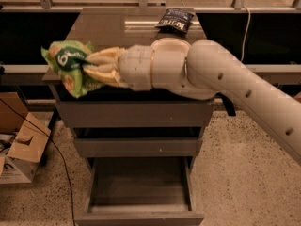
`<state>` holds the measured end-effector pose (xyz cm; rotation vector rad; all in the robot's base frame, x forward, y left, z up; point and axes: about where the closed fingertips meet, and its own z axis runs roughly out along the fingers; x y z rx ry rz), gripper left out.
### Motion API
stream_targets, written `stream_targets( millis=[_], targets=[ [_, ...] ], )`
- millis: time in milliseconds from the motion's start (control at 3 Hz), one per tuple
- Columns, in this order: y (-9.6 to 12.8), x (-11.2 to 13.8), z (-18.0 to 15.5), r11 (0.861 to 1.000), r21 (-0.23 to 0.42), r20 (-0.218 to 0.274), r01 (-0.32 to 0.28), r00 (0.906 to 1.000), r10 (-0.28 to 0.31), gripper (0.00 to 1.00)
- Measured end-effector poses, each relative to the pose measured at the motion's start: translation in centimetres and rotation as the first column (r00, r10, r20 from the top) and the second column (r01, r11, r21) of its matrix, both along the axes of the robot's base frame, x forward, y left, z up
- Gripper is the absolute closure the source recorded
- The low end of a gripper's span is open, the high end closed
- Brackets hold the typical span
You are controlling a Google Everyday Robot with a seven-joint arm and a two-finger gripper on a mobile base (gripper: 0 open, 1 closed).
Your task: Place green rice chip bag into bottom drawer
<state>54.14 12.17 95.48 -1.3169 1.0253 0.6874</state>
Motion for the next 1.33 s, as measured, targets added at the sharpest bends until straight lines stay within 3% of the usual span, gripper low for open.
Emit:
stream_targets(
  millis=[333, 667, 1000, 1333],
  targets=[
    [-2.1, -6.5, -4.1, 1.0, -0.002, -0.099, -0.029, 0.9947, 0.029, 1.0],
    [-10.3, -11.3, -13.6, 0.997, -0.071, -0.311, 0.042, 0.9484, -0.062, 1.0],
    [-13.7, -11.3, -20.0, 0.992, -0.091, -0.441, 0.085, 0.89, -0.117, 1.0],
    [-14.8, -8.6, -25.8, 0.989, -0.103, -0.536, 0.106, 0.8315, -0.145, 1.0]
  ],
)
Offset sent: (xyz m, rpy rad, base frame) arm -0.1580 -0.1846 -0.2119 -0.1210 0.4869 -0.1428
